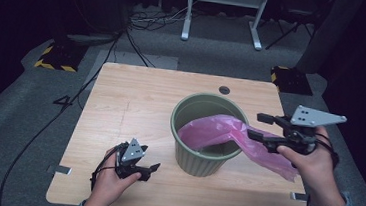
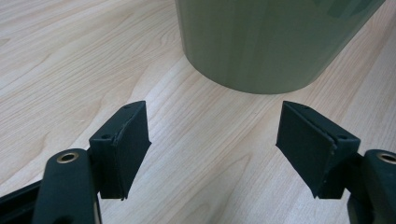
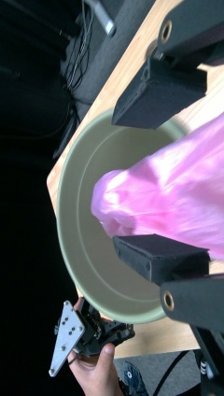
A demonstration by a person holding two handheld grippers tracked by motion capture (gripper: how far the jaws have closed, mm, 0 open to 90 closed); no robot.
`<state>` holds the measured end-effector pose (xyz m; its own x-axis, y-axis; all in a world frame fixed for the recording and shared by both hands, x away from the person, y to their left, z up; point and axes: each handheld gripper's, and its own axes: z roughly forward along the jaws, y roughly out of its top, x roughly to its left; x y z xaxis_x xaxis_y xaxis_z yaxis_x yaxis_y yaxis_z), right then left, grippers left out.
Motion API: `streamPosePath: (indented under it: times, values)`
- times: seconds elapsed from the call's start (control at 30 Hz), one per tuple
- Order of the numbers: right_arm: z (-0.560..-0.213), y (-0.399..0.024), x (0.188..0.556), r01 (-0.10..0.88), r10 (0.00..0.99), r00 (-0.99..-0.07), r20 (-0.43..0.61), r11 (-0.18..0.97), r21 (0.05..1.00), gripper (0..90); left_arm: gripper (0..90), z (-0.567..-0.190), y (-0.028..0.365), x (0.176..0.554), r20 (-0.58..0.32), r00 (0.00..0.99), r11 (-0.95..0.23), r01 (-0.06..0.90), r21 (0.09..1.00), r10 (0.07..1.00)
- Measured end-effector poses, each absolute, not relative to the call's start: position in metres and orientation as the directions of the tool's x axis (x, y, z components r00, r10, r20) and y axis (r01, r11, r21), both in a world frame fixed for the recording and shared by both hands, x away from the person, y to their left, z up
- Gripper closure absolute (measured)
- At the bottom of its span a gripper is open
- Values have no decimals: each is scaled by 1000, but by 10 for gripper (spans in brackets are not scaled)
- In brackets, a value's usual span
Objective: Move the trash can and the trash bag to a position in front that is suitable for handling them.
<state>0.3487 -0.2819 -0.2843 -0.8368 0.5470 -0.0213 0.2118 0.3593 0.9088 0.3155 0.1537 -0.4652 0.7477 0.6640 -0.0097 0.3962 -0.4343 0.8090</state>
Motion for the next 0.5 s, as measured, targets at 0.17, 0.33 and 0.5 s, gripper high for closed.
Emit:
streamPosePath:
  times: [0.17, 0.33, 0.5]
  values:
    - [-293, -312, 334, 254, 599, -801, -3, 344, 904, 286, 253, -465, 150, 318, -12, 754, -436, 393, 810, 657]
    - [-306, -333, 318, 299, 628, -778, 23, 338, 892, 225, 253, -465, 146, 320, -11, 763, -445, 388, 807, 646]
    - [-313, -344, 300, 314, 638, -769, 33, 331, 890, 201, 254, -465, 146, 320, -8, 763, -444, 385, 809, 647]
